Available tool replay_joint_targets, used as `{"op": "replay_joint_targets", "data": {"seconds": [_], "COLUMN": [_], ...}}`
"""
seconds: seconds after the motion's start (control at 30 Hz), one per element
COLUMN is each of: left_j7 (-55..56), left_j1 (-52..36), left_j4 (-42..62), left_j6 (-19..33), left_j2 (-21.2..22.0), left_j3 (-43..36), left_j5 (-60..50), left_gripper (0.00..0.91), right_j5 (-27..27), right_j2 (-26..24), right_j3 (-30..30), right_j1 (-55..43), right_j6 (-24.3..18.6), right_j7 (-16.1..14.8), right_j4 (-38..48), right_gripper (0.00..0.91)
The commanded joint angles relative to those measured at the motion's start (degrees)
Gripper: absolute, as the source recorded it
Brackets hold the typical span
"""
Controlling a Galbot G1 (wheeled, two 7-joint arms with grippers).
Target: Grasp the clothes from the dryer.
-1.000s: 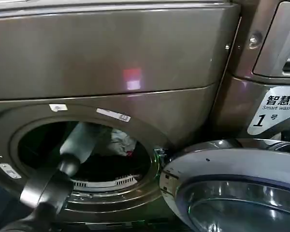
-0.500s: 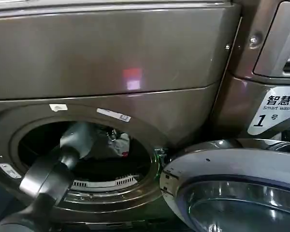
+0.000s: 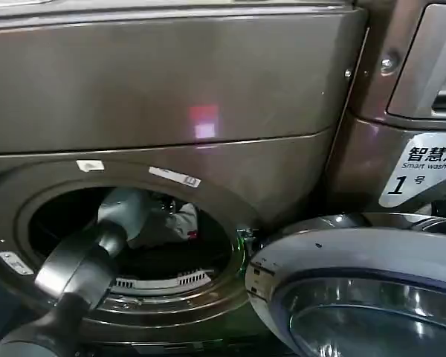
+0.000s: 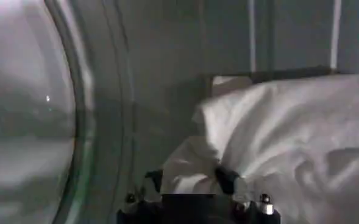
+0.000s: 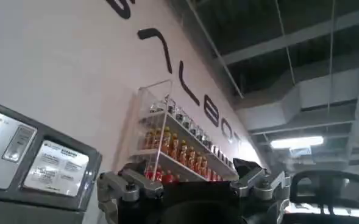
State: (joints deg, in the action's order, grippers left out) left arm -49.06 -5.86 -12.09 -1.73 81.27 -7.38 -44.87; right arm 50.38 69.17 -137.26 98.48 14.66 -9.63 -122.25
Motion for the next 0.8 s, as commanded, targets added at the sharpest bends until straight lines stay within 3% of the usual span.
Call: {"op": "replay_joint_targets", "data": {"seconds": [0.03,0.33,0.8], "left_j7": [0.47,10.61,29.9], "left_j1": [0.35,6.72,20.81], "left_j4": [-0.38,-11.02,-26.86], "left_j6": [-1.19,-5.81,4.6], "left_j2": [0.92,-0.81,-0.38], "left_j3": [5.3,16.15,30.0], "left_j5": [4.65,27.77,50.11], "left_gripper": [0.0,0.0,0.0], "right_j5": [-0.23,-0.48,-0.52], "right_j2": [0.06,0.38,0.48], "right_j3": [0.07,0.79,1.08], "right_j1": [-0.02,-0.3,-0.32], "right_j6": [-0.17,-0.41,-0.84], "right_j7": [0.01,0.03,0.25], "right_j4": [0.38,0.14,0.08], "right_gripper": [0.907,0.907,0.907]}}
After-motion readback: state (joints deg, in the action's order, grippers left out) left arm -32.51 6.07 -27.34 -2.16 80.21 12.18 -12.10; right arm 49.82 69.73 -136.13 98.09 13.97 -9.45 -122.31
